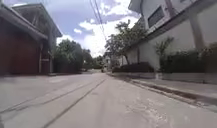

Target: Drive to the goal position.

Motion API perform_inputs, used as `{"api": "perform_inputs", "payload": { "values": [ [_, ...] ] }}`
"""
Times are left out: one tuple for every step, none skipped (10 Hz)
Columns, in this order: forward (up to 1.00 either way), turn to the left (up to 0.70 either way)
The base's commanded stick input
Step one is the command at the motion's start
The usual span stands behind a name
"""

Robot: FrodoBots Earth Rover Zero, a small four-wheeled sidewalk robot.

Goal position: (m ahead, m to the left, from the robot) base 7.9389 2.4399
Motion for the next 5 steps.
{"api": "perform_inputs", "payload": {
  "values": [
    [0.5,0.0],
    [0.5,0.0],
    [0.5,0.0],
    [0.5,0.0],
    [0.5,0.0]
  ]
}}
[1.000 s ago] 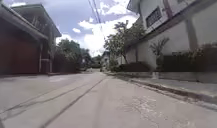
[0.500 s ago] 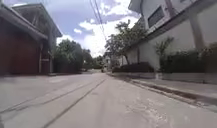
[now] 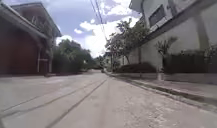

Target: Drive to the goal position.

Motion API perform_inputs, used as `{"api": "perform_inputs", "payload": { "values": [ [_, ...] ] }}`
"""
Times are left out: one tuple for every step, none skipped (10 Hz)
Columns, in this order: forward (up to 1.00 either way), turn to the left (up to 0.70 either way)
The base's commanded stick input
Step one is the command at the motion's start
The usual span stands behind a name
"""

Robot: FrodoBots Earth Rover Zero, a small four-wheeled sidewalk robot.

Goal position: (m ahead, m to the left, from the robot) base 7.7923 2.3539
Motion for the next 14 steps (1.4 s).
{"api": "perform_inputs", "payload": {
  "values": [
    [0.5,0.0],
    [0.5,0.0],
    [0.5,0.0],
    [0.5,0.0],
    [0.5,0.0],
    [0.5,0.0],
    [0.5,0.0],
    [0.5,0.0],
    [0.5,0.0],
    [0.5,0.0],
    [0.5,0.0],
    [0.5,0.0],
    [0.5,0.0],
    [0.5,0.0]
  ]
}}
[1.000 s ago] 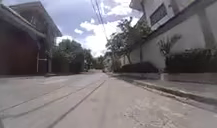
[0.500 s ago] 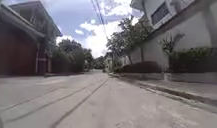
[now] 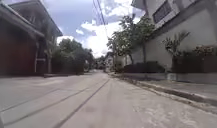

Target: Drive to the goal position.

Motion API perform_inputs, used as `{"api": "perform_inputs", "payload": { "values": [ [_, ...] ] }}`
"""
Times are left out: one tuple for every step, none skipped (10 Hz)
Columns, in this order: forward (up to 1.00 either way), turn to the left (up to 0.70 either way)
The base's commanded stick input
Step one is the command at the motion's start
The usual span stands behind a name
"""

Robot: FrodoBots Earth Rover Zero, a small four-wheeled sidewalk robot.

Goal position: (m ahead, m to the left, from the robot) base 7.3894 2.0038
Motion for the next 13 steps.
{"api": "perform_inputs", "payload": {
  "values": [
    [0.5,0.0],
    [0.5,0.0],
    [0.5,0.0],
    [0.5,0.0],
    [0.5,0.0],
    [0.5,0.0],
    [0.5,0.0],
    [0.5,0.0],
    [0.5,0.0],
    [0.5,0.0],
    [0.5,-0.36],
    [0.5,-0.5],
    [0.5,-0.5]
  ]
}}
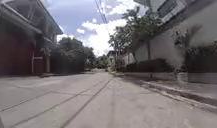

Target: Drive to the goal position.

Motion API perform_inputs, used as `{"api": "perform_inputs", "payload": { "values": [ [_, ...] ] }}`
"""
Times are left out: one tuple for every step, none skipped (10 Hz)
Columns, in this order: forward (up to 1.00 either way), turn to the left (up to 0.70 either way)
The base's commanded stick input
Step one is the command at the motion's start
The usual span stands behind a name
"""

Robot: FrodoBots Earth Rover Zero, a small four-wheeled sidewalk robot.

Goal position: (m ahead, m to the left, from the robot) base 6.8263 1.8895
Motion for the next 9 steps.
{"api": "perform_inputs", "payload": {
  "values": [
    [0.5,-0.5],
    [0.5,-0.5],
    [0.5,-0.28],
    [0.5,0.0],
    [0.5,0.0],
    [0.5,0.0],
    [0.5,0.0],
    [0.5,0.0],
    [0.5,0.0]
  ]
}}
